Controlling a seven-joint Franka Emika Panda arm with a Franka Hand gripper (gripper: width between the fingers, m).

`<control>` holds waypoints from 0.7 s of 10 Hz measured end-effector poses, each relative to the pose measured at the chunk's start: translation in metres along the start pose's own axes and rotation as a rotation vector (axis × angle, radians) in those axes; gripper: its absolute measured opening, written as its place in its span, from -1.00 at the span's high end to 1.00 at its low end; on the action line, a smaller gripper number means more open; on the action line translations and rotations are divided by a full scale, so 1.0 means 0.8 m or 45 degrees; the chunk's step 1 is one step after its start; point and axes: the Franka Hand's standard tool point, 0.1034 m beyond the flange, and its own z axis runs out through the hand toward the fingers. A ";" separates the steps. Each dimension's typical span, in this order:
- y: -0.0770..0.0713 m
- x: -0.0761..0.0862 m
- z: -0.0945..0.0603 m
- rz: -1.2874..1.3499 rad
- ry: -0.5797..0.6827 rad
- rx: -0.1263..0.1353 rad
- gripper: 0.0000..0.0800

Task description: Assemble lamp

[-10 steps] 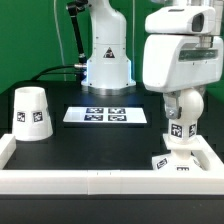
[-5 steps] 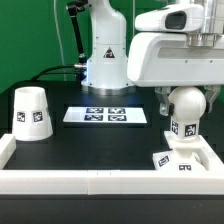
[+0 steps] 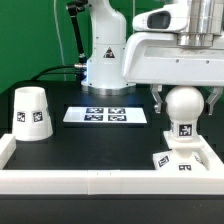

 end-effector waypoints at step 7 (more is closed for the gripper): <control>-0.004 -0.012 0.003 0.749 -0.091 -0.021 -0.45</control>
Offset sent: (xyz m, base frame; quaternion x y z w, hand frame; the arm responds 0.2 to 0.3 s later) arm 0.0031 0.0021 -0.0045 -0.0295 -0.0430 0.2550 0.9655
